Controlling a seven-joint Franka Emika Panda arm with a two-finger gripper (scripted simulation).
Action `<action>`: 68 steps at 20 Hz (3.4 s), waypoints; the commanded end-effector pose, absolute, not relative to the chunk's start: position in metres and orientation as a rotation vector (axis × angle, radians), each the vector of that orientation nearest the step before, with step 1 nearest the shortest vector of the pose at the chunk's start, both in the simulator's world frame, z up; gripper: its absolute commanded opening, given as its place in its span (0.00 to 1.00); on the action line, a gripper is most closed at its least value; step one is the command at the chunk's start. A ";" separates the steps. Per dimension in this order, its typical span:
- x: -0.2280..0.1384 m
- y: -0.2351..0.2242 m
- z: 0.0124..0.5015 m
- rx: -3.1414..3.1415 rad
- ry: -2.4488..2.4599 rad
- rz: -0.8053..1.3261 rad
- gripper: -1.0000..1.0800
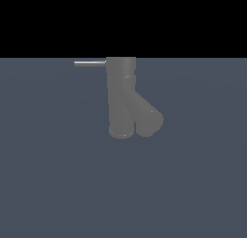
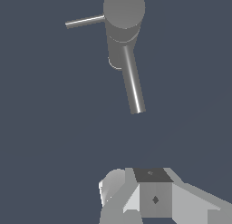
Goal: Turn on the faucet by rotating a designated handle.
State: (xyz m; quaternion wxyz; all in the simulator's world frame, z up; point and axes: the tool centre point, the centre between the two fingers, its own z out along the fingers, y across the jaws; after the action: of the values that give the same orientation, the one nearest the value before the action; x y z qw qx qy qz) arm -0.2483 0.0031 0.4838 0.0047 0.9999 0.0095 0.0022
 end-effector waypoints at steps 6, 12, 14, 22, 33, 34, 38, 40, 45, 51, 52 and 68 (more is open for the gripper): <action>-0.247 0.010 0.488 3.146 0.071 0.007 0.00; -0.247 0.015 0.491 3.155 0.098 0.007 0.00; -0.246 0.015 0.491 3.156 0.093 0.006 0.00; -0.232 0.018 0.488 3.169 0.008 0.004 0.00; -0.186 0.030 0.475 3.186 -0.287 -0.014 0.00; -0.180 0.032 0.473 3.185 -0.324 -0.017 0.00; -0.158 0.038 0.463 3.175 -0.472 -0.029 0.00; -0.147 0.042 0.458 3.167 -0.547 -0.036 0.00; -0.120 0.051 0.443 3.133 -0.735 -0.051 0.00; -0.088 0.064 0.423 3.072 -0.957 -0.067 0.00; -0.083 0.066 0.419 3.059 -0.994 -0.069 0.00; -0.009 0.102 0.347 2.784 -1.545 -0.069 0.00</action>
State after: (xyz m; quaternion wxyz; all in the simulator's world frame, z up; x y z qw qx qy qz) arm -0.0159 0.0985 0.3547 -0.0235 0.8829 -0.4685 -0.0227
